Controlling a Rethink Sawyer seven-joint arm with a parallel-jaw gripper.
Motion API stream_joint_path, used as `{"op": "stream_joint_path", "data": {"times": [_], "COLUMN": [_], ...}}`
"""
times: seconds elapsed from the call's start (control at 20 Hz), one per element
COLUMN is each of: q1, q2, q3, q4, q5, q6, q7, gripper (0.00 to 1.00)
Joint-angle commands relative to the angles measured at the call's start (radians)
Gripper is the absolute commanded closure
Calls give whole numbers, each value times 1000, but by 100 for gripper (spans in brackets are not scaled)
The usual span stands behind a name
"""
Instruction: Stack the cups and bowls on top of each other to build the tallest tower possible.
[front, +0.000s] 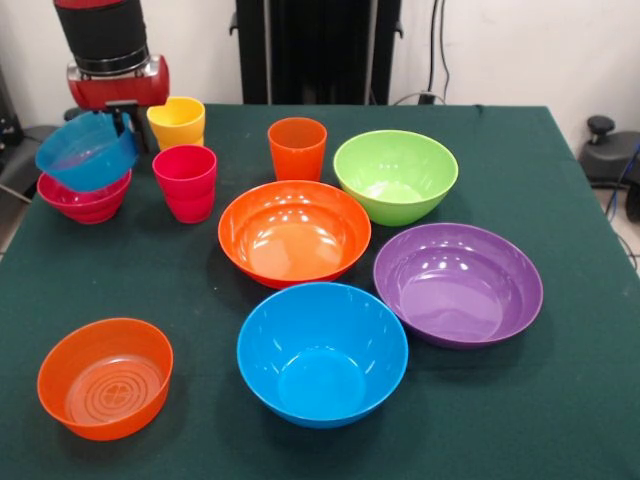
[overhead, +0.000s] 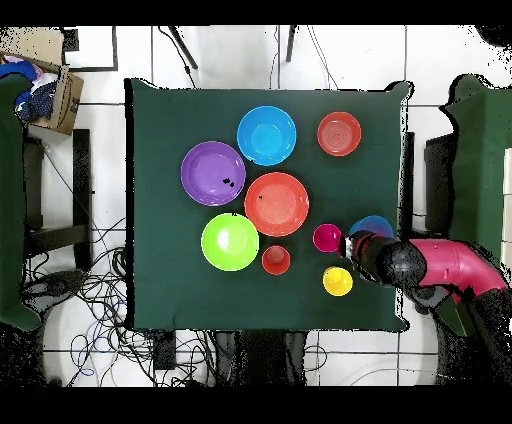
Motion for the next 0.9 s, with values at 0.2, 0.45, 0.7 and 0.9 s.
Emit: {"op": "stream_joint_path", "data": {"times": [0.2, 0.45, 0.7, 0.9], "q1": [-28, -32, -25, -24], "q2": [-24, -23, 0, 5], "q3": [55, 52, 39, 39], "q4": [2, 2, -14, -15], "q5": [-62, -78, -106, -113], "q6": [18, 23, 11, 8], "q7": [-293, -296, -286, -279], "gripper": [100, 100, 100, 100]}}
